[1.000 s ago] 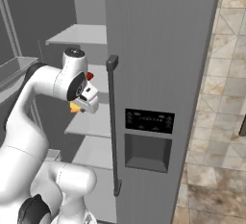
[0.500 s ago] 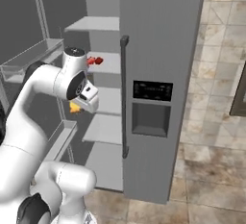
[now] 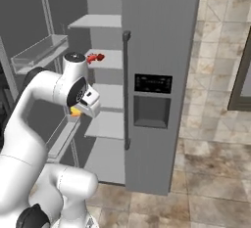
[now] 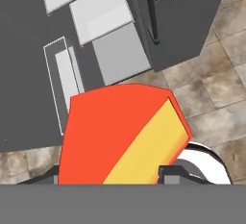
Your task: Take the cheese, fish, and bell pepper from the fridge and place them on the plate on the dining counter to create an appetizer plate.
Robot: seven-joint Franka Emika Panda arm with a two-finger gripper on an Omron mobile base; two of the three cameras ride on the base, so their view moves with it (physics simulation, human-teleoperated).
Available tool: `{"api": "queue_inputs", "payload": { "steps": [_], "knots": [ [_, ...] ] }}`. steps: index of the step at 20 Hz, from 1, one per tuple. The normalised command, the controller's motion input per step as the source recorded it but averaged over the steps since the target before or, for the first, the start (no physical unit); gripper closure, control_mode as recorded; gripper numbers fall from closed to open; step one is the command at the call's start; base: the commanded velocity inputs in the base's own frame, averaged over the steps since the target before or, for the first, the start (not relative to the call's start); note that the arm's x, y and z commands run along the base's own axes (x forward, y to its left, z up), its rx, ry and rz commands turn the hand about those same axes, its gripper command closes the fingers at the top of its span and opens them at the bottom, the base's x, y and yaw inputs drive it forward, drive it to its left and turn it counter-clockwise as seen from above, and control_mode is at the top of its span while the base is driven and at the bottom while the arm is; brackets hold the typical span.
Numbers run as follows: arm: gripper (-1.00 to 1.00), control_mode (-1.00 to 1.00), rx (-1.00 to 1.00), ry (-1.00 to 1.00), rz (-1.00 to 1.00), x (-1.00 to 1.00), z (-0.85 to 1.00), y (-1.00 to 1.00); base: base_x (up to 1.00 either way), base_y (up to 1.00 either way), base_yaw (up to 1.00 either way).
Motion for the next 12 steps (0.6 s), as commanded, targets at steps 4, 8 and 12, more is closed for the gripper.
{"api": "queue_inputs", "payload": {
  "steps": [4,8,12],
  "knots": [
    [1.00,1.00,0.00,0.00,0.00,0.00,0.00,0.00,-0.82,-0.11,0.73],
    [1.00,1.00,0.00,0.00,0.00,0.00,0.00,0.00,-0.63,-0.04,0.96],
    [1.00,1.00,0.00,0.00,0.00,0.00,0.00,0.00,-0.46,0.00,0.91]
  ]
}}
